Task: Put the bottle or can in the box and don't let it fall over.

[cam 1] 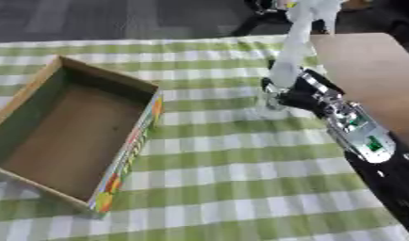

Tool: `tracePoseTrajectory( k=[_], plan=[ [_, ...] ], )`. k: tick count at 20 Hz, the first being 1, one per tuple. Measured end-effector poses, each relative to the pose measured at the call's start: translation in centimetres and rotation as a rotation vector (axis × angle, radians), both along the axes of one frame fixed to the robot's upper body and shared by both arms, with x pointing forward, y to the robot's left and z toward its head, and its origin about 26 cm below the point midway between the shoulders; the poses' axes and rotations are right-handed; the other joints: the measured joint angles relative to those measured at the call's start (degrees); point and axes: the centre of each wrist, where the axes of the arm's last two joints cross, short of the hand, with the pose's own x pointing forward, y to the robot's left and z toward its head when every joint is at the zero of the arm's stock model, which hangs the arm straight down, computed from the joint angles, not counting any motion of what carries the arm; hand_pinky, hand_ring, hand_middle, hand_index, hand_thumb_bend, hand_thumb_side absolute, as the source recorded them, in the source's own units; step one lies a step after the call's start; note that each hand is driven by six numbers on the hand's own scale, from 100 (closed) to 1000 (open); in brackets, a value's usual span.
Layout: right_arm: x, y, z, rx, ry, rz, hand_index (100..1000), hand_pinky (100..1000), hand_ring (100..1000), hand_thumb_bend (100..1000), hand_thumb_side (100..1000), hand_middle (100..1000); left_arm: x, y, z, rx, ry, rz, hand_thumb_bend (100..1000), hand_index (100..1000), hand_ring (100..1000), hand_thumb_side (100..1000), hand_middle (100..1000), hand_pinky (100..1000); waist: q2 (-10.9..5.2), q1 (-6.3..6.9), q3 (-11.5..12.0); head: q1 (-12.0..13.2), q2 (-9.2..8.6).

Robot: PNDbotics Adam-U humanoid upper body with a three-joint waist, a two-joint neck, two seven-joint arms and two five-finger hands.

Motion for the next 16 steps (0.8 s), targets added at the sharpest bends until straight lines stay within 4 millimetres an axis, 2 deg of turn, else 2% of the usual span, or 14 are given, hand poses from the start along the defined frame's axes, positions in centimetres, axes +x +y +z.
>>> tracePoseTrajectory(
  k=[3, 7, 11, 16],
  plan=[
    [0.01, 0.02, 0.02, 0.004, 0.001, 0.001, 924, 978, 998, 100, 214, 923, 0.01, -0.04, -0.01, 0.000, 0.001, -0.002, 163, 805, 540, 853, 739, 1000, 0.00, 0.00, 0.0, 0.0, 0.00],
    [0.06, -0.02, -0.02, 0.017, 0.008, -0.005, 908, 978, 994, 100, 136, 904, 0.04, -0.05, 0.00, 0.000, 0.001, -0.003, 163, 805, 540, 853, 739, 1000, 0.00, 0.00, 0.0, 0.0, -0.01],
    [0.11, 0.00, -0.04, 0.029, 0.017, -0.011, 884, 974, 983, 100, 100, 876, 0.04, -0.05, 0.01, 0.000, 0.001, -0.004, 163, 805, 540, 853, 739, 1000, 0.00, -0.01, 0.1, 0.0, -0.01],
    [0.19, 0.17, -0.02, 0.048, 0.022, -0.016, 852, 973, 971, 100, 100, 842, 0.05, -0.06, 0.01, 0.000, 0.001, -0.004, 163, 804, 540, 853, 740, 1000, 0.01, -0.03, 0.3, -0.1, -0.01]
  ],
)
